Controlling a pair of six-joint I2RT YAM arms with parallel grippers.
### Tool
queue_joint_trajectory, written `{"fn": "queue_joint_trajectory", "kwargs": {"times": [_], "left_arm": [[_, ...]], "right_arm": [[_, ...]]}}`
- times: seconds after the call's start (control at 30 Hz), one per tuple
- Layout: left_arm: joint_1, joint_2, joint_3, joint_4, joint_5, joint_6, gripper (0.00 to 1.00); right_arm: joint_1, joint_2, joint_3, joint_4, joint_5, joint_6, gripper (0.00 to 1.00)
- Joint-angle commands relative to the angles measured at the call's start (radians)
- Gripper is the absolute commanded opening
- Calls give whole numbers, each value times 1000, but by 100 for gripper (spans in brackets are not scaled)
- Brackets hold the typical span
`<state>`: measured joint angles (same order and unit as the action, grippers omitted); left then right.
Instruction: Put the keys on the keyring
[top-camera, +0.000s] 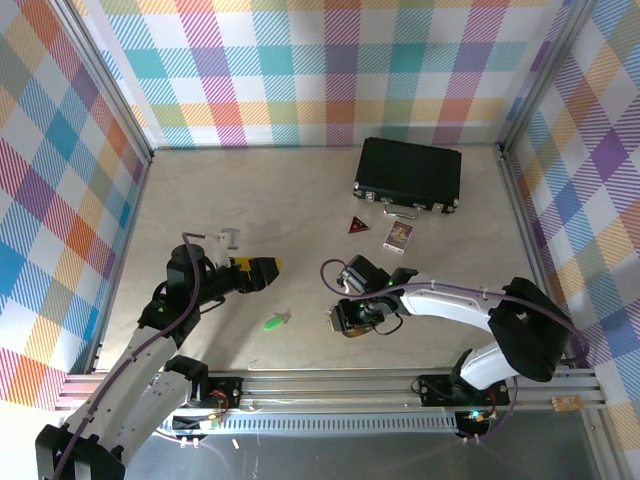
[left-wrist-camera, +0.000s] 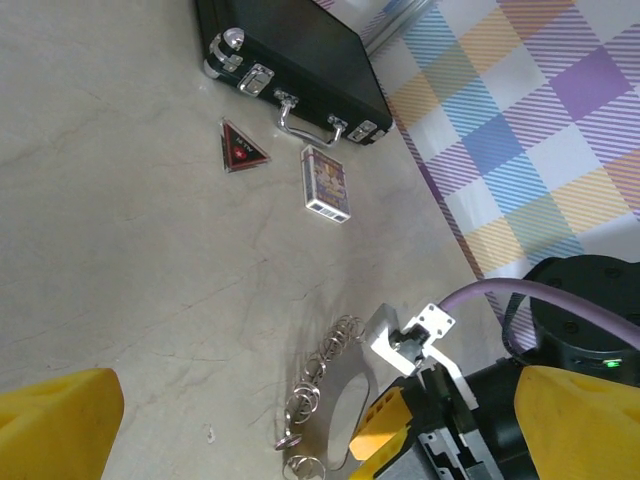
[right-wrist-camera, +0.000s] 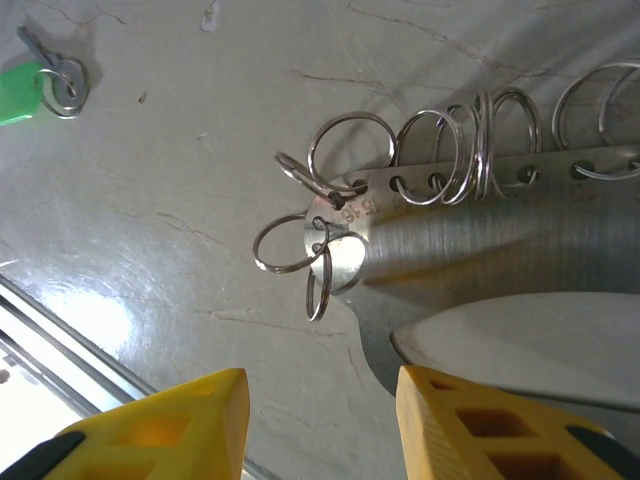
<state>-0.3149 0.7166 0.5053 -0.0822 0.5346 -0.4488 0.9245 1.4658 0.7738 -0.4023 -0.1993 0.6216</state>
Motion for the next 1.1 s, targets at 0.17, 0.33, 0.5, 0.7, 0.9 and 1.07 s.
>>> {"fn": "queue_joint_trajectory", "kwargs": {"times": [0.17, 0.33, 0.5, 0.7, 0.9, 1.07], "left_arm": [[-10, -20, -20, 51, 30, -9, 100], [-10, -28, -23, 52, 31, -9, 100], [-10, -31, -24, 52, 31, -9, 100], [-10, -35, -25, 55, 32, -10, 100], [-10, -37, -28, 55, 31, -10, 100], [-10, -39, -28, 55, 35, -10, 100]], "right_arm": [[14, 52, 30, 32, 9, 11, 37], [16, 72, 41, 44, 0, 13, 35], [17, 89, 45, 49, 0, 16, 33], [17, 103, 51, 54, 4, 18, 29], [17, 108, 51, 60, 2, 21, 26], [17, 113, 50, 69, -5, 24, 25]]}}
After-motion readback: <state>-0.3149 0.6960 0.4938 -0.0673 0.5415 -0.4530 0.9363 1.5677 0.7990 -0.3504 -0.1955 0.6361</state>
